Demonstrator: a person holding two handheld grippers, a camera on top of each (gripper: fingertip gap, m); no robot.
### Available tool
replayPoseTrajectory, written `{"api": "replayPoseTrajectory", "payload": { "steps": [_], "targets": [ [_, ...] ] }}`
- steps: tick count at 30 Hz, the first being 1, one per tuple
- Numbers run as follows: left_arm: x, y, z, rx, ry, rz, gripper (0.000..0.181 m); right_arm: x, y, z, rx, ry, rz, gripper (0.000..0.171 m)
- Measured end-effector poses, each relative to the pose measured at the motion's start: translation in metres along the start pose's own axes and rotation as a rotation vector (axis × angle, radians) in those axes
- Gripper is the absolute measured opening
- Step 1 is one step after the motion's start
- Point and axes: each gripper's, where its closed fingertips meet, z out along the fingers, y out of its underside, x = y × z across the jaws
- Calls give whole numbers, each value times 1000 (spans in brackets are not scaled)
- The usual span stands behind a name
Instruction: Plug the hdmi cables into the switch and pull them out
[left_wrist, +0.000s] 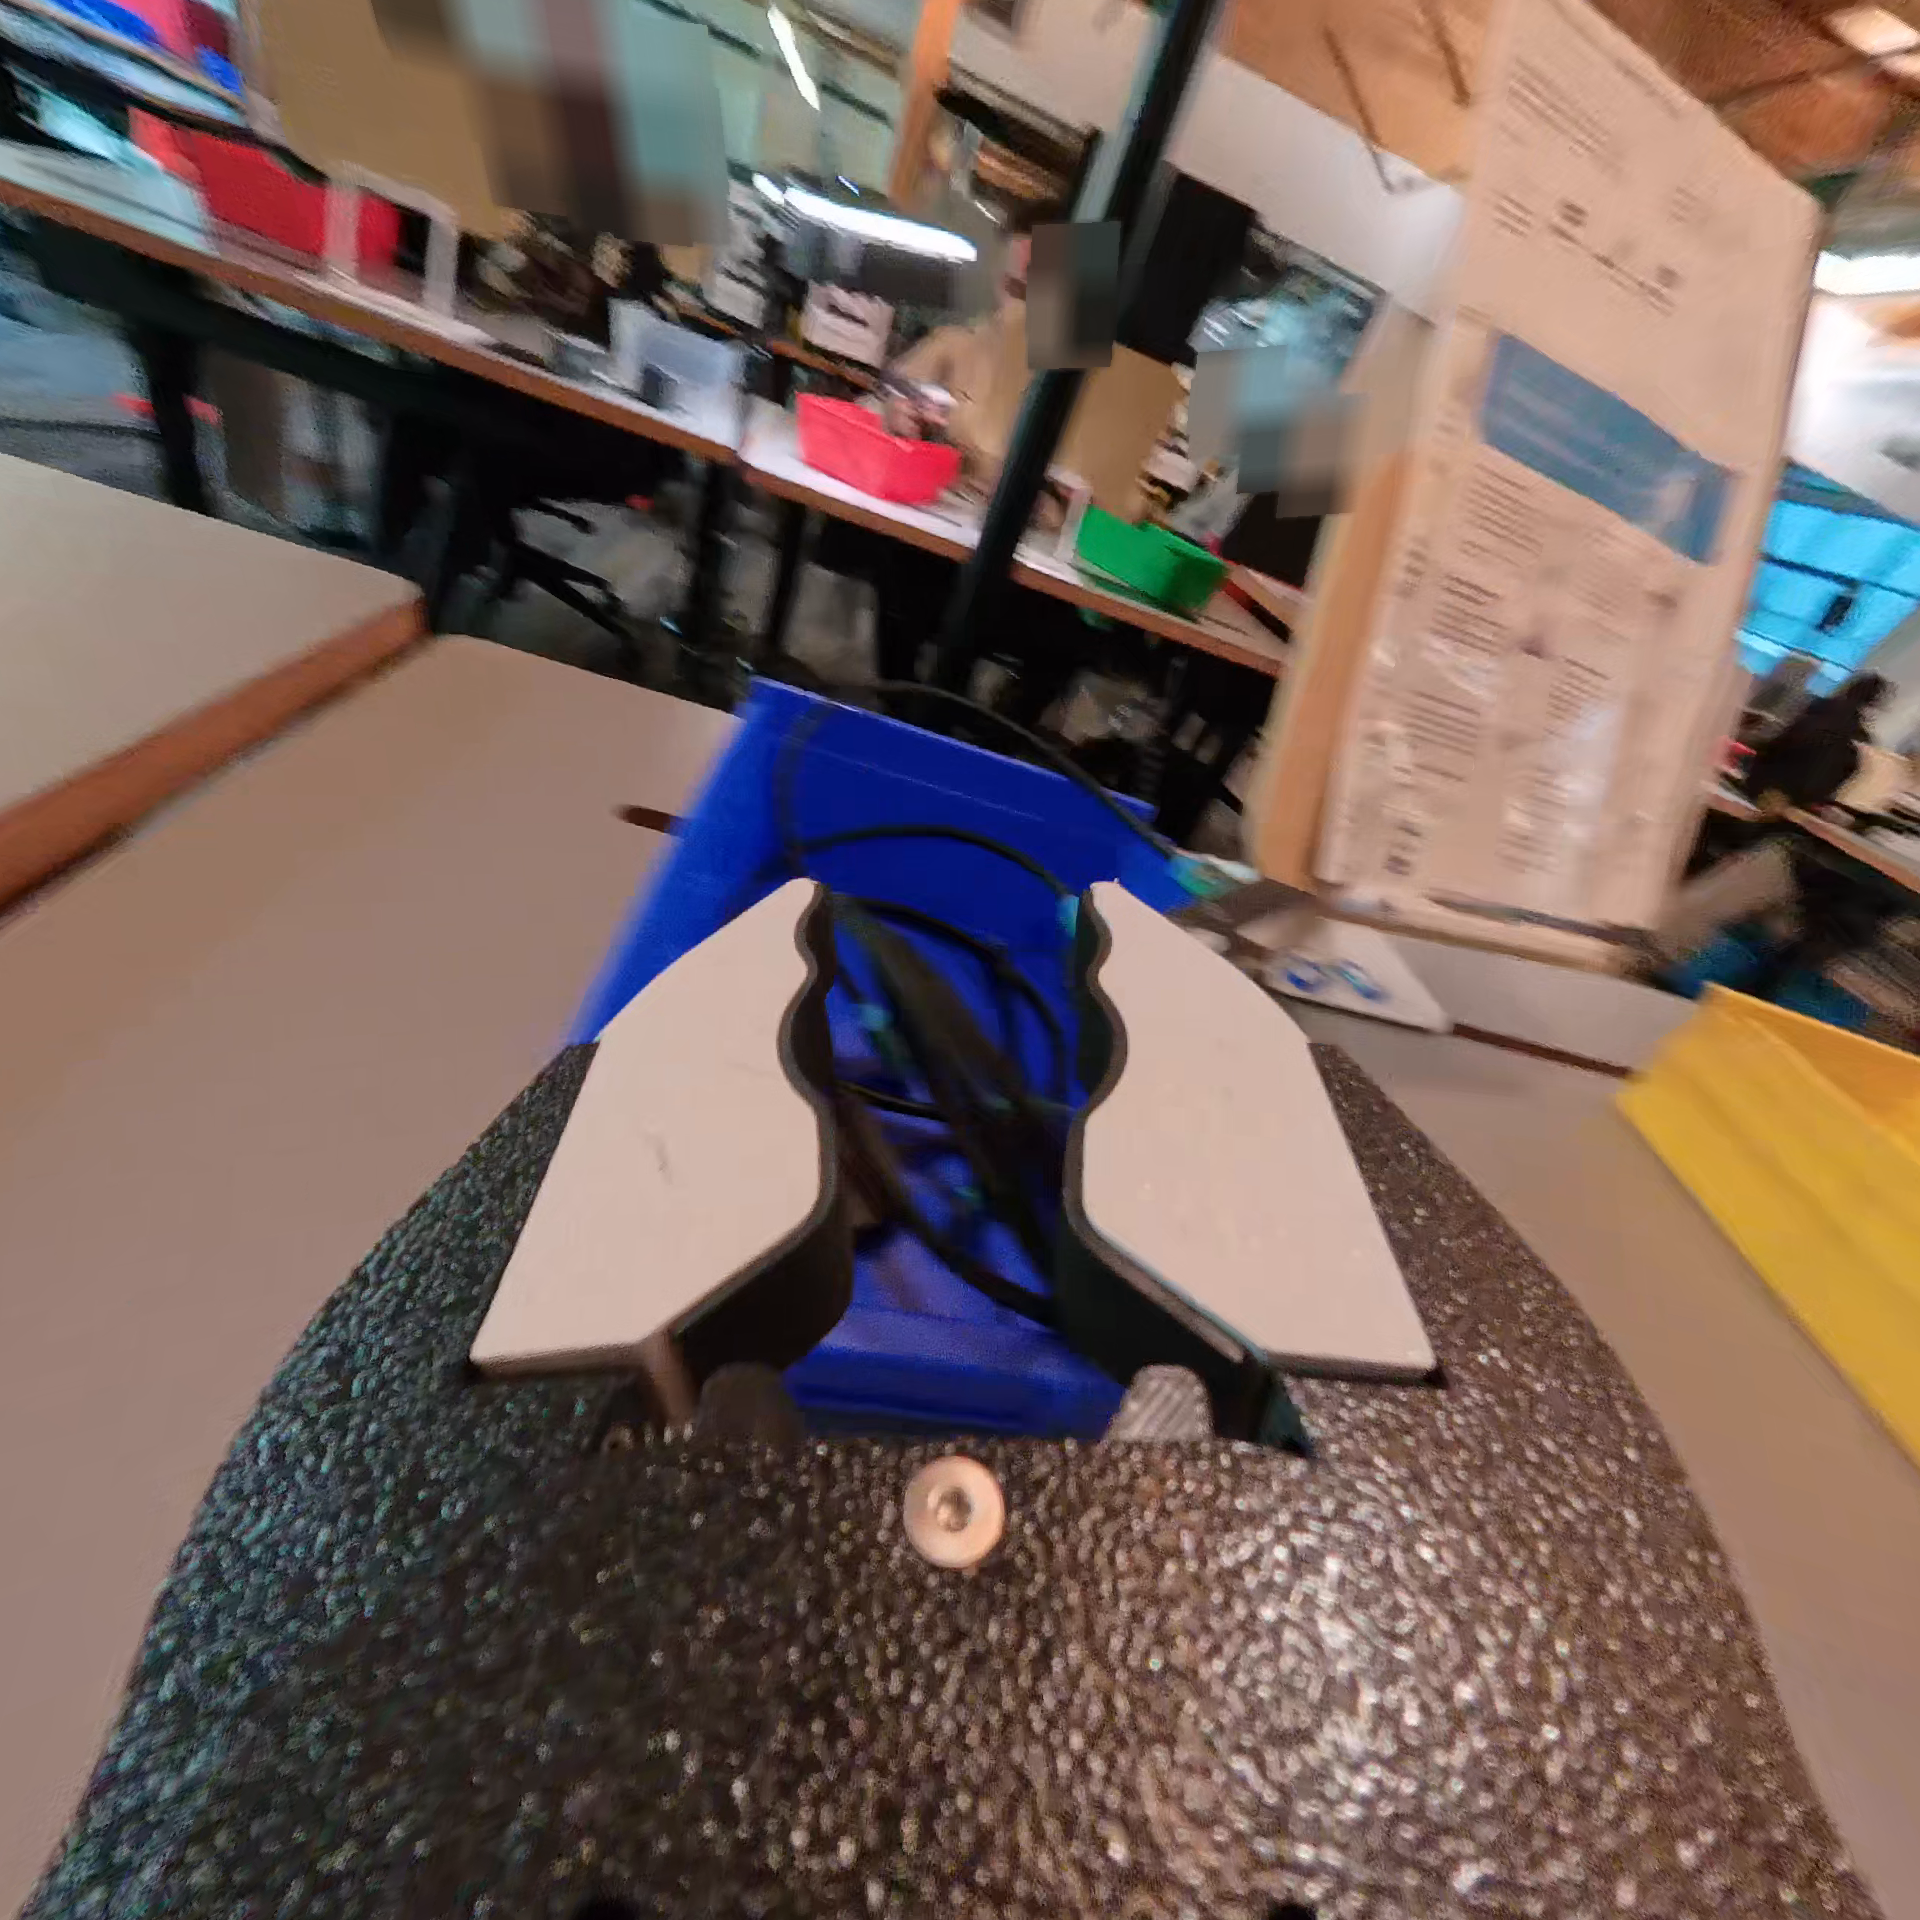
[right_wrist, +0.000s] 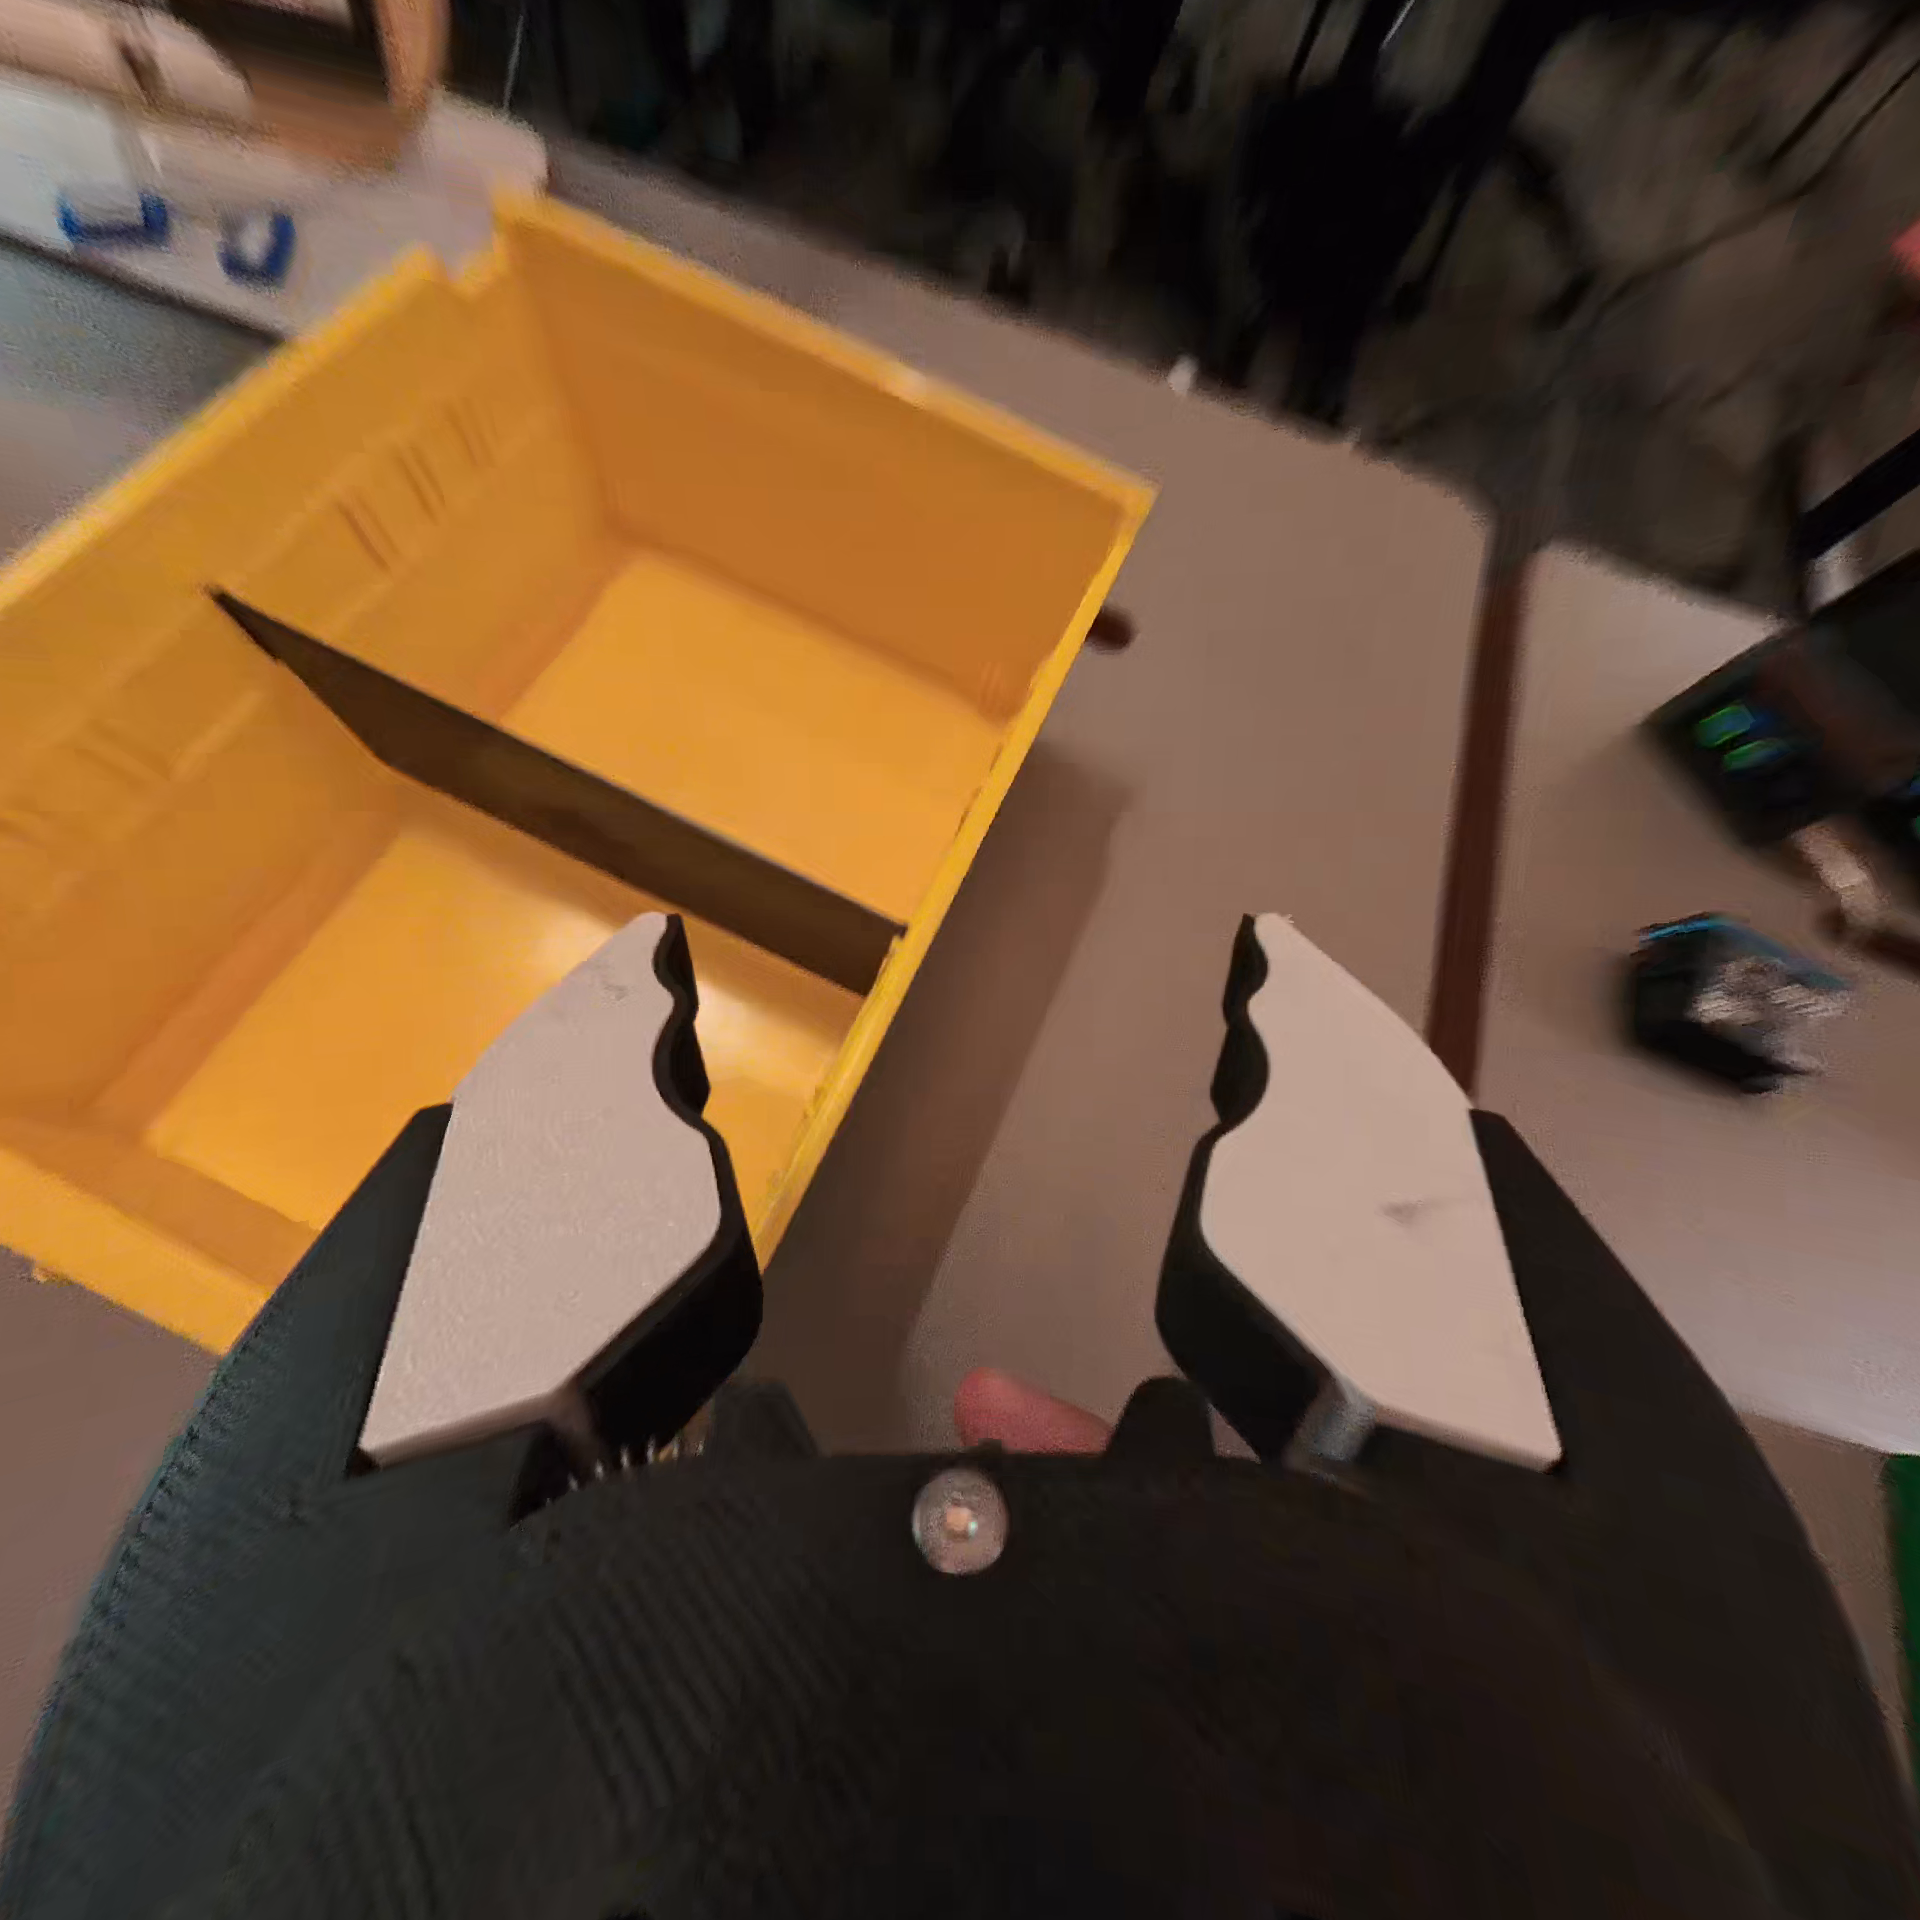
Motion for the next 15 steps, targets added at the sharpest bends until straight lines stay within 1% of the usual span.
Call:
{"api": "replayPoseTrajectory", "payload": {
  "steps": [1,2,3,5,8,10,11,12,14,15],
  "targets": [
    [23,5,0,-40,48,-3,44,-2,-14,-14,73,29,-12,97],
    [45,14,3,-103,90,9,46,-12,-26,-24,139,25,-19,97],
    [63,25,9,-182,118,28,49,-29,-36,-30,191,-15,-29,97],
    [86,48,25,-332,136,48,58,-71,-47,-34,243,-117,-52,95],
    [98,71,52,-476,118,27,57,-134,-52,-34,278,-225,-138,94],
    [100,84,66,-551,98,21,58,-166,-48,-34,288,-256,-201,92],
    [101,92,71,-595,102,17,56,-180,-44,-35,294,-269,-232,90],
    [101,98,75,-626,99,15,44,-193,-40,-36,298,-289,-264,89],
    [102,103,82,-638,117,6,29,-212,-30,-37,298,-312,-303,88],
    [106,105,84,-643,136,-27,26,-218,-26,-38,300,-321,-307,87]
  ]
}}
